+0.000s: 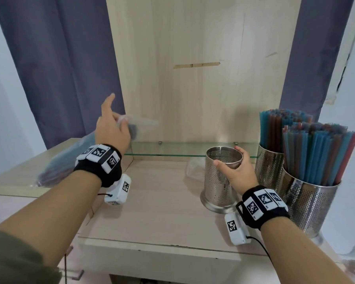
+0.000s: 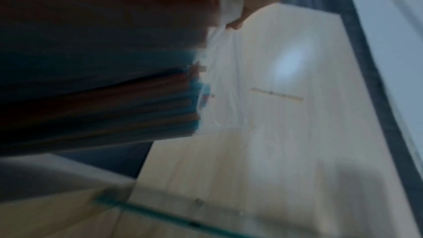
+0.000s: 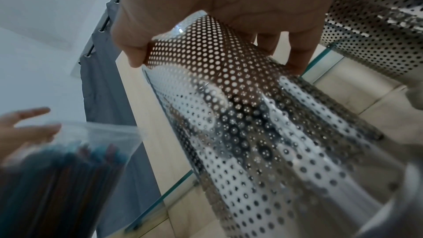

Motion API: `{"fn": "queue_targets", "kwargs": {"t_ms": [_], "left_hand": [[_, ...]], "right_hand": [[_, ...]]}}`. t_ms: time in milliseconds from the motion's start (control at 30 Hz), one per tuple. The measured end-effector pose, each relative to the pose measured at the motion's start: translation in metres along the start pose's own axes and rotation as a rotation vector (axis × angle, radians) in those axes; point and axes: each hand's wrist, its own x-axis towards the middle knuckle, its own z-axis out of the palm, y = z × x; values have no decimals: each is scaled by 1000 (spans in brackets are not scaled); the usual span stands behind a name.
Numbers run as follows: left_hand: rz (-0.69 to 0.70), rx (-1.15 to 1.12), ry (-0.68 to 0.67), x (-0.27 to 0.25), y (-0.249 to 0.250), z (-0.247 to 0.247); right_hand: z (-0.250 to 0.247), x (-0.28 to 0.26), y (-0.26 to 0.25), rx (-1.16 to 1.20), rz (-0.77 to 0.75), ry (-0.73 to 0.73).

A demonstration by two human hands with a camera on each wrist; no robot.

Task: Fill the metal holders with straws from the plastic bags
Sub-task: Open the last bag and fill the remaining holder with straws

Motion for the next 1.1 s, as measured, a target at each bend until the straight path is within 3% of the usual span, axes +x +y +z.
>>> {"fn": "queue_targets", "kwargs": {"t_ms": [167, 267, 467, 733, 867, 933, 1000, 1033, 1100], "left_hand": [[133, -139, 99, 25, 44, -4], [144, -184, 164, 45, 69, -11], [-19, -305, 213, 68, 92, -18], [-354, -342, 46, 16, 82, 21], [-342, -368, 25, 10, 63, 18], [-346, -399, -18, 10, 59, 13], [-342, -415, -82, 7, 58, 8], [-328, -412, -119, 5, 59, 5], [-283, -391, -193, 2, 60, 2]], "right_hand": [[0, -1, -2, 17, -5, -16], [0, -3, -5, 22, 1, -17], [0, -2, -5, -1, 14, -18], [-3, -3, -13, -94, 55, -35], [-8, -7, -26, -299, 73, -52], [-3, -14, -41, -589, -78, 37], [10, -25, -65, -760, -363, 119], [20, -30, -80, -737, -484, 93], [41, -35, -106, -604, -544, -76]]}}
